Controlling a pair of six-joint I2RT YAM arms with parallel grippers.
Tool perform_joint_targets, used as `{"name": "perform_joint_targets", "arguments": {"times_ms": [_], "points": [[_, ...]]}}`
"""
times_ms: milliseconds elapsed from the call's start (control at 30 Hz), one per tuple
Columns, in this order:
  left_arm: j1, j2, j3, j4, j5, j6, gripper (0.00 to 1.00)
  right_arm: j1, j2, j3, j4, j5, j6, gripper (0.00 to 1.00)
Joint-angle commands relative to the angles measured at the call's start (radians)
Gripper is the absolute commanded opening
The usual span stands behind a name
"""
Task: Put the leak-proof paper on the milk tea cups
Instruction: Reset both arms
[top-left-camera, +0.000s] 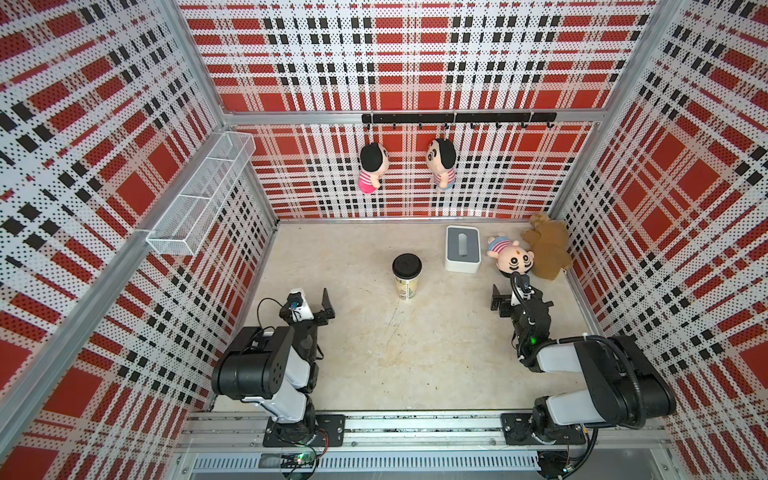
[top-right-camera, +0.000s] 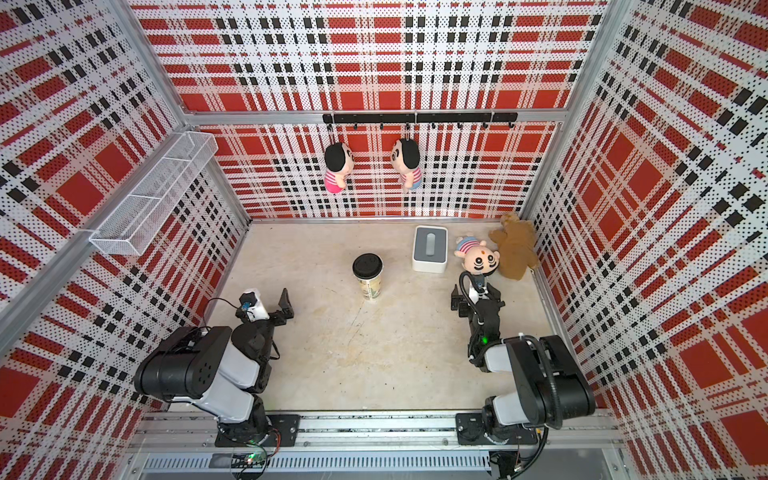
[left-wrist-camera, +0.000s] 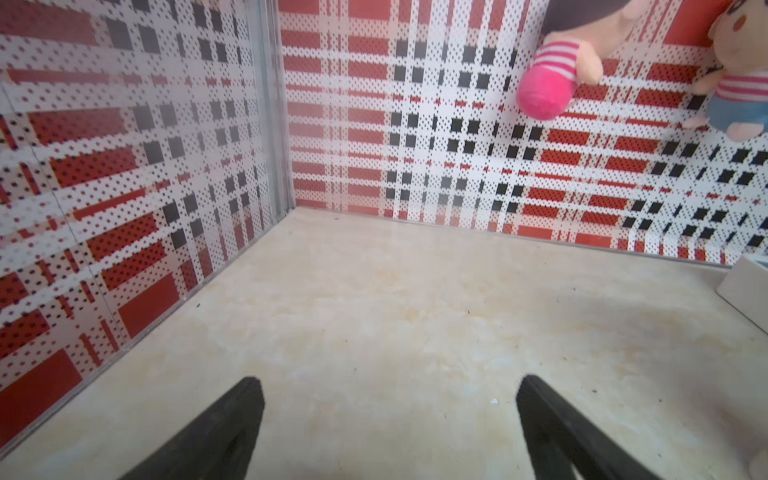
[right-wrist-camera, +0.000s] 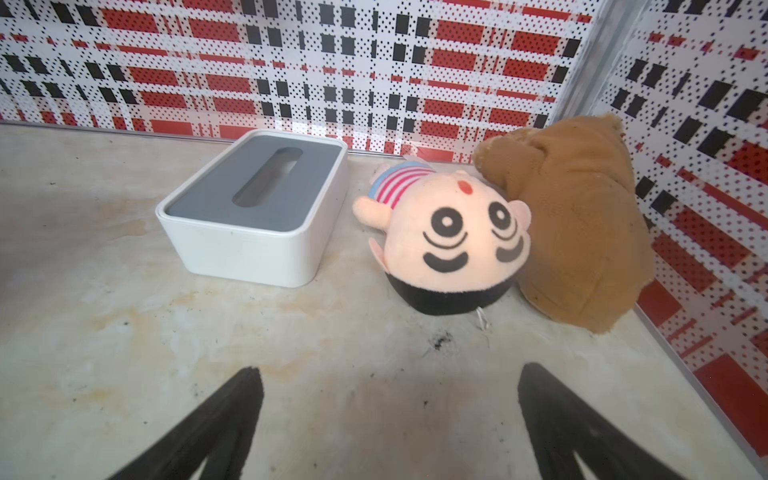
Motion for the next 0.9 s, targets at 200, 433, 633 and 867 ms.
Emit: {"name": "perform_joint_targets", "arguments": {"times_ms": [200,433,633,867], "points": [[-0.002,-0.015,0.107,-0.038,-0.028,-0.006,0.98,-0.089,0.078,0.078,0.062,-0.015,0.075,1.0],[-0.038,-0.017,0.176,-0.172,-0.011,0.05,0.98,-0.089,0.079,0.074,0.074,-0.014,0.072,1.0],[-0.012,-0.015,0.193,-0.203,0.004,0.02,0.98,-0.089,0.078,0.073,0.077,-0.014,0.072,1.0],[-0.013,-0.019,0.191,-0.202,-0.001,0.021,0.98,-0.089,0.086,0.083,0.064,-0.015,0.071,1.0]]}}
